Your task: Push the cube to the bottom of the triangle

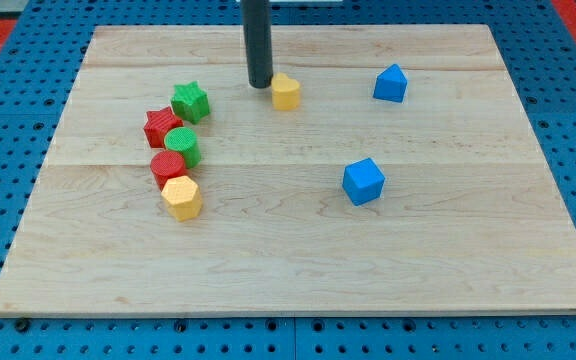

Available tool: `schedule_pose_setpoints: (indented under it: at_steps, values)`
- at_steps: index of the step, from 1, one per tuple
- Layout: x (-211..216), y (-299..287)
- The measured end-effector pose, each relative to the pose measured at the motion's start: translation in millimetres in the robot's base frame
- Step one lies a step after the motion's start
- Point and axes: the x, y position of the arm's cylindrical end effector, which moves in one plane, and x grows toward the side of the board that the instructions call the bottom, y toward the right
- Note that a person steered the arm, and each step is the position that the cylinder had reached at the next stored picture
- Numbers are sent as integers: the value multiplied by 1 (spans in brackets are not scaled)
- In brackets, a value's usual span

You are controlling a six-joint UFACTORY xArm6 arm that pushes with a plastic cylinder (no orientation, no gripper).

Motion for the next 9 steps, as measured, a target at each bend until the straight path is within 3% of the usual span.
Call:
schedule_pose_setpoints:
  at_steps: [2,3,4,5,6,7,8,9]
  values:
    - [33,30]
    - [9,109]
    - [91,84]
    - [133,42]
    - [176,59]
    - [156,116]
    - [110,153]
    - [151,183]
